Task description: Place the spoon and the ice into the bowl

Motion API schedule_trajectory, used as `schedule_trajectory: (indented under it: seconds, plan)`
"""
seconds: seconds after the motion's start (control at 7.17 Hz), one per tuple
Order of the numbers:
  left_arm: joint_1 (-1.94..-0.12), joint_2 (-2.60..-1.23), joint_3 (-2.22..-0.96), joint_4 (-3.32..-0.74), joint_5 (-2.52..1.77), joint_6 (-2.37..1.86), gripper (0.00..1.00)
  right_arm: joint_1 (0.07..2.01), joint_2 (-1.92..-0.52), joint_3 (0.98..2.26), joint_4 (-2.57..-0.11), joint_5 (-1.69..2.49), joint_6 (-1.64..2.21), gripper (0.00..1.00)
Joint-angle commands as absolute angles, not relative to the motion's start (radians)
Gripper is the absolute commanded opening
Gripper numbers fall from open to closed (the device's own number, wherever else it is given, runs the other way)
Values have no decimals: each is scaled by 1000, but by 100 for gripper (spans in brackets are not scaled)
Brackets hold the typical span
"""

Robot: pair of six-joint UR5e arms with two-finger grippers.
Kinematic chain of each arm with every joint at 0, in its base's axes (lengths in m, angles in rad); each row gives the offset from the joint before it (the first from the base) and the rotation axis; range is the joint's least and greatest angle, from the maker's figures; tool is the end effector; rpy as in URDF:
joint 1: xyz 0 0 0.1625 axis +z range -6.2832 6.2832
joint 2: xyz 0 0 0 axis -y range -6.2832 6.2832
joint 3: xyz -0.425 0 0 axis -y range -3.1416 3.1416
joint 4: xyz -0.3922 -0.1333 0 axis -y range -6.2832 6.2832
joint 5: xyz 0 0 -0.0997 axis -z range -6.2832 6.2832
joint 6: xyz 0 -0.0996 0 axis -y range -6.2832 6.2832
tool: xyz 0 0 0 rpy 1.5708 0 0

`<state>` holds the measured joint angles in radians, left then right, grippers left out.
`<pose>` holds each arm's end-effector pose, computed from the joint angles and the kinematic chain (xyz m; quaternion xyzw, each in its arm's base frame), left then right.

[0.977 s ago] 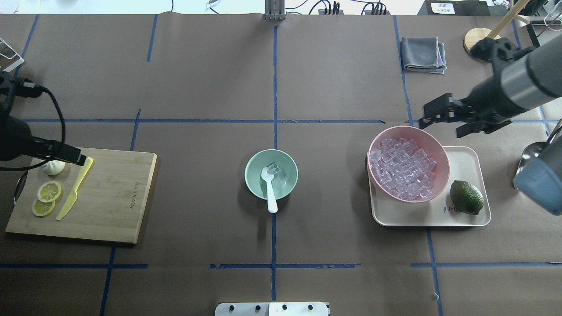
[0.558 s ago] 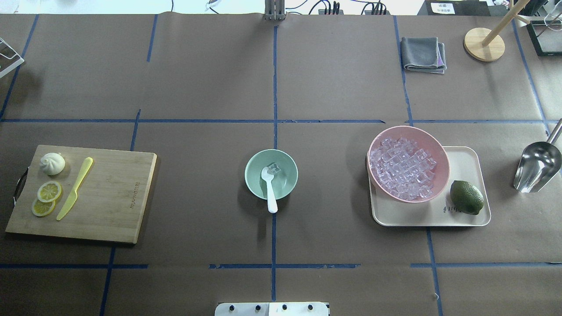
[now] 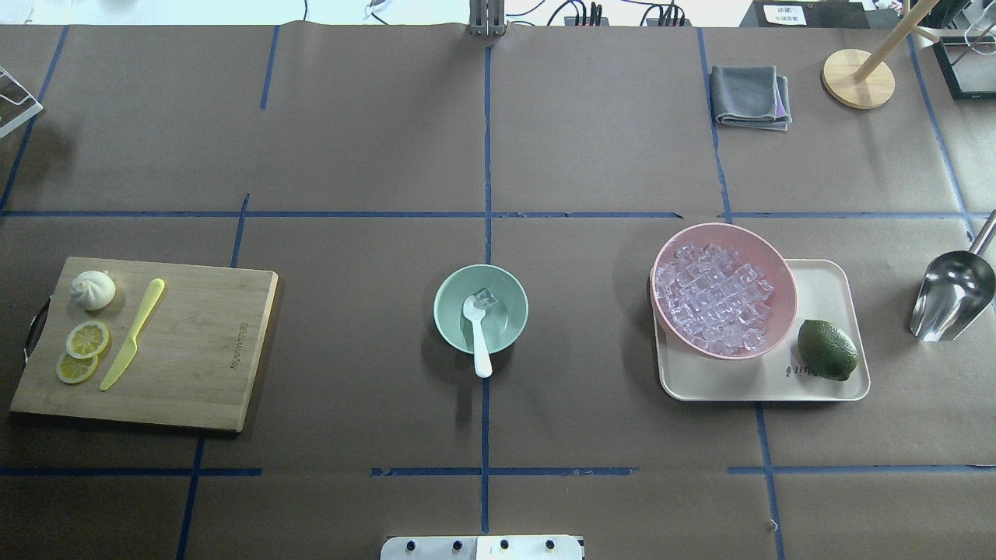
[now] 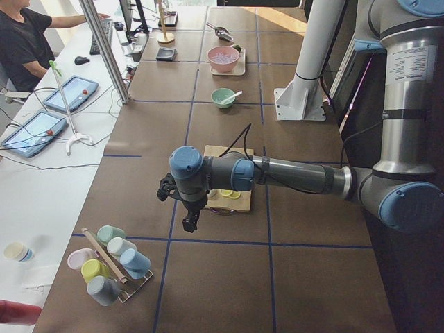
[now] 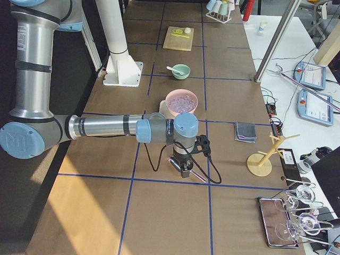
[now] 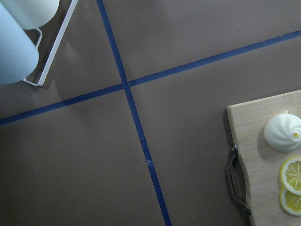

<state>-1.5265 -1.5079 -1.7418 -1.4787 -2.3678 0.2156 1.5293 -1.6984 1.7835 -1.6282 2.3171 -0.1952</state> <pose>-0.0415 -0.4663 0.6123 0.0405 0.3860 0.1225 0.9134 0.0474 -0.4407 0.6210 0.0408 -0.3625 -0.1149 0.9240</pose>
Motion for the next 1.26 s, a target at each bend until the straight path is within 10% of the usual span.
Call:
schedule_trajectory:
  seconds: [0.0,1.12]
  plan:
    - [-1529,-1468,-1770,-1477,-2370,219,100,1532,-1694,1775,-1641,2309,-209,100]
    - [-1528,-1448,-1767,-1474,-2365,219,100,1532,-1743,1784,-1638,2292,-207,100]
